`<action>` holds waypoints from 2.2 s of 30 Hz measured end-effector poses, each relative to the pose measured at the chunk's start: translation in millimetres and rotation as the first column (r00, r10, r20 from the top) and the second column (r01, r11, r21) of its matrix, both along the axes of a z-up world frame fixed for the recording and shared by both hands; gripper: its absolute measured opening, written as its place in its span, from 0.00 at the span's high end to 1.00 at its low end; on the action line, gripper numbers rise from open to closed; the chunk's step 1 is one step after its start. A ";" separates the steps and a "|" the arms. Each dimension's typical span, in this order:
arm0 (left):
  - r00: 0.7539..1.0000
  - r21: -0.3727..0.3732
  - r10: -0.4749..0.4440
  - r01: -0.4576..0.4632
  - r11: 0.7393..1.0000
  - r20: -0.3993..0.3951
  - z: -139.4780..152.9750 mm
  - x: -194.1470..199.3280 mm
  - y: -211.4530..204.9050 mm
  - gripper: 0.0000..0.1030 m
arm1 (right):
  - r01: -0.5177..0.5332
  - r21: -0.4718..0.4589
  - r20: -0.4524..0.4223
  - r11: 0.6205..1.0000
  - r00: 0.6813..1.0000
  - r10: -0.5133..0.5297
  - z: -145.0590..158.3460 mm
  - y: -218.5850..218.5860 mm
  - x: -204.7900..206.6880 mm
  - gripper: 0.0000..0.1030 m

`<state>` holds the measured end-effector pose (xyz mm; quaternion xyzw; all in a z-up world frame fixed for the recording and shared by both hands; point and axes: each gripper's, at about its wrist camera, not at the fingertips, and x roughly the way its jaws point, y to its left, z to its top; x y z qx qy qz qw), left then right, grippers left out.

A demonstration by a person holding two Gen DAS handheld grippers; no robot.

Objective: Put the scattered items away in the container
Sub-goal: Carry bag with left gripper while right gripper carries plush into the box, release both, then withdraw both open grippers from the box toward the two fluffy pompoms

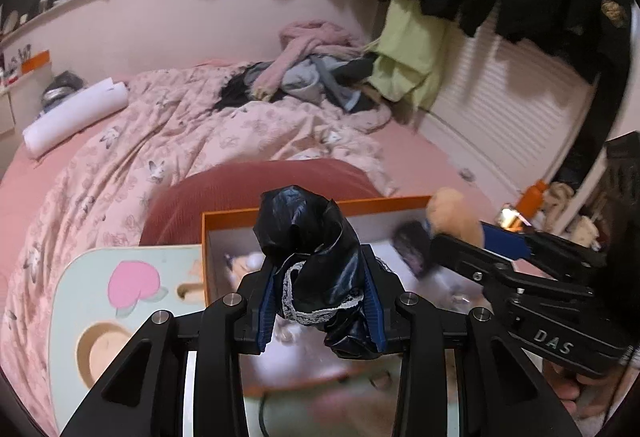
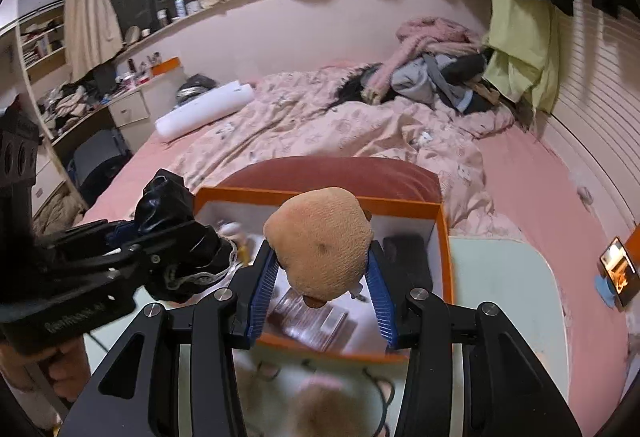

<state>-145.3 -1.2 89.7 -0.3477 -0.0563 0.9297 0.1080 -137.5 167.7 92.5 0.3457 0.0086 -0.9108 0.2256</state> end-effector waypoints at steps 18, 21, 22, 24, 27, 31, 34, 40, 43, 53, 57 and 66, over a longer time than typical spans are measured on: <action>0.995 -0.052 0.048 -0.044 0.998 0.083 -14.2 59.1 -7.3 0.10 | 0.119 -0.110 0.078 0.987 0.991 -0.111 -17.0 42.3 26.1 0.23; 0.992 -0.049 0.018 -0.013 0.999 0.121 -29.4 92.0 0.1 0.10 | 0.100 -0.085 0.087 0.991 0.992 -0.093 -25.2 45.2 60.1 0.23; 0.992 -0.050 0.015 -0.009 0.999 0.125 -33.8 100.4 2.6 0.10 | 0.090 -0.062 0.083 0.994 0.993 -0.085 -29.4 44.4 73.5 0.23; 0.992 -0.056 0.013 -0.006 0.998 0.127 -43.4 119.2 6.8 0.10 | 0.084 -0.009 0.069 0.996 0.994 -0.083 -37.5 43.4 94.2 0.23; 0.993 -0.089 0.049 -0.040 0.995 0.107 -54.3 140.8 7.2 0.10 | 0.092 0.061 0.045 0.994 0.994 -0.095 -51.3 42.9 118.8 0.23; 0.988 -0.091 0.073 -0.061 0.994 0.134 -73.9 151.7 2.2 0.10 | 0.098 0.113 0.074 0.989 0.992 -0.107 -73.4 43.9 131.1 0.23; 0.988 -0.168 0.104 -0.084 0.982 0.118 -81.5 152.4 7.5 0.10 | 0.112 0.160 0.100 0.981 0.987 -0.129 -85.2 40.9 128.6 0.22; 0.992 -0.241 0.083 -0.059 0.969 0.091 -87.1 156.7 20.4 0.00 | 0.155 0.167 0.089 0.974 0.981 -0.171 -88.7 46.9 128.8 0.00; 0.993 -0.230 0.075 -0.052 0.972 0.090 -87.3 156.5 19.6 0.00 | 0.153 0.160 0.078 0.975 0.983 -0.167 -89.4 49.0 128.2 0.00; 0.995 -0.228 0.058 -0.037 0.973 0.084 -87.4 159.0 22.8 0.00 | 0.147 0.153 0.055 0.977 0.986 -0.156 -95.9 48.0 133.9 0.00; 0.995 -0.228 0.055 -0.034 0.973 0.083 -87.8 159.0 23.6 0.00 | 0.146 0.153 0.054 0.977 0.986 -0.156 -96.1 48.3 133.7 0.00; 0.995 -0.227 0.052 -0.032 0.973 0.083 -88.2 159.0 24.6 0.00 | 0.144 0.151 0.052 0.978 0.987 -0.153 -95.7 48.7 132.8 0.00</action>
